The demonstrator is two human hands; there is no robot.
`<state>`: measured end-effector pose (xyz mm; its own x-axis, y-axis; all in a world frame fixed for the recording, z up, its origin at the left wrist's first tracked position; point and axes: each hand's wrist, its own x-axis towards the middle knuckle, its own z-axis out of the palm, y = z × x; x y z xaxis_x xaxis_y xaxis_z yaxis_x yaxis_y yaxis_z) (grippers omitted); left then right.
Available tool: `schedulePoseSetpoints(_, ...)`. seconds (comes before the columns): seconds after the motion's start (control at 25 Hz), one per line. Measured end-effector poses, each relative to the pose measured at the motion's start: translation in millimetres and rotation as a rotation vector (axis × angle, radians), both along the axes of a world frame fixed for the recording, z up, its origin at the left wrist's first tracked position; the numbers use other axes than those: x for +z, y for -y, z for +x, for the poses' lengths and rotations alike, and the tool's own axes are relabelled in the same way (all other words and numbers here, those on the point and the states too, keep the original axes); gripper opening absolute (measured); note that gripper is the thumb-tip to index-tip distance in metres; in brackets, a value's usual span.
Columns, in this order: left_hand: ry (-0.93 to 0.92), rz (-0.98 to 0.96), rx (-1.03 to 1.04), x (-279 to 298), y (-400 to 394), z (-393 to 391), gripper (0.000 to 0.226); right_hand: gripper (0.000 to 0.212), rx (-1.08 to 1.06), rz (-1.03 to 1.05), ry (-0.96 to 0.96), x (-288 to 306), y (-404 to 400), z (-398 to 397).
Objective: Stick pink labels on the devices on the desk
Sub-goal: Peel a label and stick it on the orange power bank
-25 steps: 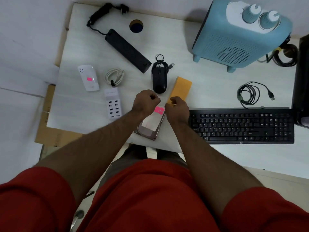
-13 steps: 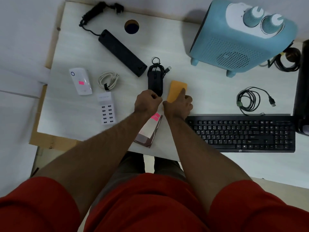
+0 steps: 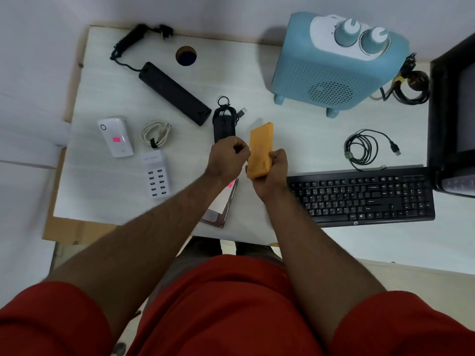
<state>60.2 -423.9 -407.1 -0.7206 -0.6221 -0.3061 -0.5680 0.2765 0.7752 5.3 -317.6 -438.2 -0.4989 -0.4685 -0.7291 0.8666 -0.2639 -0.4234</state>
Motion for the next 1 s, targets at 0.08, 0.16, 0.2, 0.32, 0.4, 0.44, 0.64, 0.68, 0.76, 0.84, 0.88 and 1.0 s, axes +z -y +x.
schedulePoseSetpoints(0.08,0.0,-0.027,-0.029,1,-3,-3,0.012,0.028,0.001,-0.012,-0.013,0,2,-1)
schedulePoseSetpoints(0.16,-0.003,-0.042,-0.048,3,-7,-5,0.012,0.031,0.022,0.004,-0.035,0,4,-1)
schedulePoseSetpoints(0.2,-0.003,-0.053,-0.061,3,-9,-5,0.012,0.034,0.04,0.019,-0.048,-2,4,-2)
schedulePoseSetpoints(0.32,0.018,-0.075,-0.099,5,-13,-5,0.012,0.038,0.088,0.033,-0.085,-4,5,-3)
schedulePoseSetpoints(0.4,0.022,-0.075,-0.098,8,-15,-6,0.013,0.038,0.101,0.034,-0.1,-4,5,-3)
schedulePoseSetpoints(0.44,0.015,-0.079,-0.096,10,-17,-5,0.014,0.038,0.103,0.036,-0.105,-4,5,-4)
schedulePoseSetpoints(0.64,-0.055,-0.248,-0.195,11,-29,6,0.029,0.039,0.034,-0.036,-0.048,-4,10,-12)
schedulePoseSetpoints(0.68,-0.041,-0.285,-0.213,9,-30,9,0.033,0.042,0.033,-0.051,-0.036,-4,10,-13)
schedulePoseSetpoints(0.76,0.006,-0.364,-0.23,2,-29,13,0.04,0.048,0.047,-0.066,-0.028,-5,12,-14)
schedulePoseSetpoints(0.84,0.079,-0.418,-0.223,1,-26,13,0.045,0.055,0.06,-0.07,-0.021,-4,15,-13)
schedulePoseSetpoints(0.88,0.112,-0.429,-0.219,2,-25,13,0.047,0.058,0.063,-0.071,-0.017,-3,17,-14)
schedulePoseSetpoints(1.0,0.161,-0.454,-0.279,6,-24,11,0.052,0.062,0.042,-0.068,0.006,-5,16,-16)
